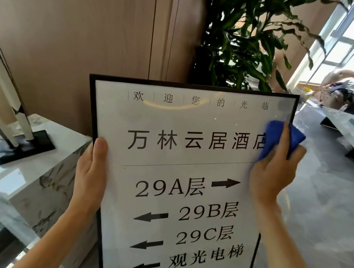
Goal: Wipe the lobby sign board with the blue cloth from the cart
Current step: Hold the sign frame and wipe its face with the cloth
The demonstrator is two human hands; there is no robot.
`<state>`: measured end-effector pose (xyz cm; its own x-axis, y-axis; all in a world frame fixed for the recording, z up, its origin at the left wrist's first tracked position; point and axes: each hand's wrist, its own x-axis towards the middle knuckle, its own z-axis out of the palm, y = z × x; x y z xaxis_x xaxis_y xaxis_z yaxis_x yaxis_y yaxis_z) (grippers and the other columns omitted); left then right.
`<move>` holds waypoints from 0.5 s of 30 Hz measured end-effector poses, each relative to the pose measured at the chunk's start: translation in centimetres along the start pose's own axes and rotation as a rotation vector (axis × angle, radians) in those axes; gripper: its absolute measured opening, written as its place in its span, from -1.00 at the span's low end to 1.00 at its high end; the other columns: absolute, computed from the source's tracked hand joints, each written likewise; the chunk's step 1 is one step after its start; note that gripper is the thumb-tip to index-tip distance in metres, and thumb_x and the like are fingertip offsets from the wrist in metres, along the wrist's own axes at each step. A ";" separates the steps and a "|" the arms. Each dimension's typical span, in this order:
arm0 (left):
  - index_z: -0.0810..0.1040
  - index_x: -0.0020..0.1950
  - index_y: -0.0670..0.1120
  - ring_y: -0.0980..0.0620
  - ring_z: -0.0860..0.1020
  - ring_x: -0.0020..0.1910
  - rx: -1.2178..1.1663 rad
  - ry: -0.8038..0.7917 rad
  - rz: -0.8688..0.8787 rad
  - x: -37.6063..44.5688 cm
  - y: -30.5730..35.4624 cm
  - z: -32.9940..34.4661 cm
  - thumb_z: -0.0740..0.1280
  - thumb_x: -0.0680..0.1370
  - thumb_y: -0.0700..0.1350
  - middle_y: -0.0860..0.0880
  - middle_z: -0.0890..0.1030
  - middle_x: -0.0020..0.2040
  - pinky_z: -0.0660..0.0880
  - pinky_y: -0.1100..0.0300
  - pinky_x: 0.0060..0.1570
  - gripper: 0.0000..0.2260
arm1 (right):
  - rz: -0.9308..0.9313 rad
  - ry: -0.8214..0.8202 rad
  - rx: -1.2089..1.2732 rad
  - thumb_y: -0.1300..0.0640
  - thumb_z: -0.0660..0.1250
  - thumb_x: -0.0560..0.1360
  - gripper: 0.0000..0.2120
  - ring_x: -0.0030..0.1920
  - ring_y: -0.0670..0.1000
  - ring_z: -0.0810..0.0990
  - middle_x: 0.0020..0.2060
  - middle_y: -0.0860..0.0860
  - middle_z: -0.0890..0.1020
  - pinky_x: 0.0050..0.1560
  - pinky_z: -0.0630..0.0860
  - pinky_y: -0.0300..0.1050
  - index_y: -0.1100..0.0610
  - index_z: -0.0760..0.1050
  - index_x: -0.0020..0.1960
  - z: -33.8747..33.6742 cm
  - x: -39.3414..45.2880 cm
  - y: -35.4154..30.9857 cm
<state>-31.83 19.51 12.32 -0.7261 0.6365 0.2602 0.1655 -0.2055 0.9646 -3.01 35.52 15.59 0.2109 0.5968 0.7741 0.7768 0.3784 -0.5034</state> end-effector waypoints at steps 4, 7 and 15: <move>0.59 -0.02 0.18 0.21 0.65 -0.08 -0.012 0.007 -0.001 0.0 -0.3 0.1 0.09 0.52 0.42 0.20 0.70 -0.04 0.51 0.22 -0.10 -0.57 | -0.006 -0.040 0.046 0.13 0.15 0.53 -0.43 0.00 0.22 0.56 0.23 0.20 0.40 -0.11 0.54 0.02 0.10 0.27 0.55 1.8 -7.2 -4.4; 0.59 0.04 0.14 0.27 0.64 -0.08 -0.024 0.005 -0.006 -0.1 -0.3 0.0 0.08 0.53 0.40 0.25 0.69 -0.04 0.51 0.37 -0.18 -0.54 | -0.106 -0.154 0.194 0.15 0.29 0.52 -0.40 0.14 -0.14 0.53 0.28 -0.23 0.38 -0.01 0.51 -0.26 -0.19 0.30 0.50 3.4 -13.2 -9.4; 0.57 -0.01 -0.01 0.28 0.64 -0.19 -0.078 -0.020 -0.009 -0.3 -0.1 -0.2 0.11 0.52 0.36 0.22 0.70 -0.15 0.50 0.46 -0.27 -0.51 | -0.574 -0.359 0.125 0.19 0.00 0.66 -0.65 -0.14 0.07 0.39 0.04 0.10 0.42 -0.13 0.43 -0.06 0.04 0.37 0.38 2.8 -24.6 -13.1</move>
<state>-31.77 19.18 12.15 -0.7140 0.6529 0.2528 0.1059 -0.2562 0.9608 -20.02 17.89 2.03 -0.4400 0.4670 0.7670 0.6279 0.7706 -0.1091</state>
